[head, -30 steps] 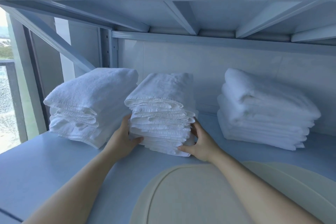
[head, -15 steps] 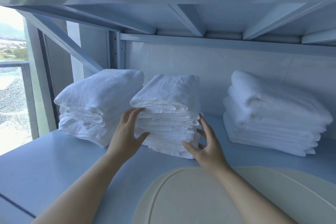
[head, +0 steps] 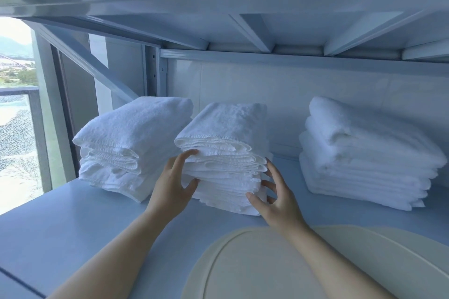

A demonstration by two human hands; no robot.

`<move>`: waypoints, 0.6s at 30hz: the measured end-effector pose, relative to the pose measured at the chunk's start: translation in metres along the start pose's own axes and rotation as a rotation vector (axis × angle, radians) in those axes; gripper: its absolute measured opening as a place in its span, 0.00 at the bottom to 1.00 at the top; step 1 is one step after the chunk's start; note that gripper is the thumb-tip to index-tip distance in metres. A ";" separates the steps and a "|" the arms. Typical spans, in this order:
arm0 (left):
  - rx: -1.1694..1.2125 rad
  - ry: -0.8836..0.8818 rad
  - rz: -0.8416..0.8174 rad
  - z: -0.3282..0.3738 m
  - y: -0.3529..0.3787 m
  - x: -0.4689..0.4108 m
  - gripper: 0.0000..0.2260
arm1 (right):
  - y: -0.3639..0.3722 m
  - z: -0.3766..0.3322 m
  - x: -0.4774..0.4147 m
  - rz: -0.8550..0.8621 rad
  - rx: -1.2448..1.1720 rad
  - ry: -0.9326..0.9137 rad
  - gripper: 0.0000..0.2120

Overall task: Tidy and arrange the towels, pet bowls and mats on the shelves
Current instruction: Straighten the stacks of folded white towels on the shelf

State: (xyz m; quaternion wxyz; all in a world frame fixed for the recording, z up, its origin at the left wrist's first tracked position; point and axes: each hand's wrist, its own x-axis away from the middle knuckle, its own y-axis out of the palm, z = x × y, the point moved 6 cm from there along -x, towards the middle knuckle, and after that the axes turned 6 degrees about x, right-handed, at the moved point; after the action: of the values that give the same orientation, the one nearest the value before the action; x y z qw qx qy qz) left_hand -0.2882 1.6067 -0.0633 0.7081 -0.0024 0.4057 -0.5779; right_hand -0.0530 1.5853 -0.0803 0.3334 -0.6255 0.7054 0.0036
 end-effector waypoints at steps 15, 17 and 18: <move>-0.103 0.168 0.153 0.049 -0.009 0.005 0.29 | -0.108 -0.025 -0.020 0.265 0.345 -0.140 0.22; -0.127 0.270 0.137 0.071 -0.003 0.001 0.27 | -0.139 -0.022 -0.016 0.279 0.403 -0.146 0.21; -0.140 0.313 0.117 0.082 0.002 -0.001 0.27 | -0.153 -0.020 -0.014 0.288 0.435 -0.148 0.21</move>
State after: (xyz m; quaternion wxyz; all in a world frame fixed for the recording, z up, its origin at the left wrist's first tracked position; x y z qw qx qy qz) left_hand -0.2392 1.5700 -0.0093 0.6668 0.0621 0.5496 -0.4994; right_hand 0.0732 1.5563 0.0046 0.5066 -0.4304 0.7451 -0.0549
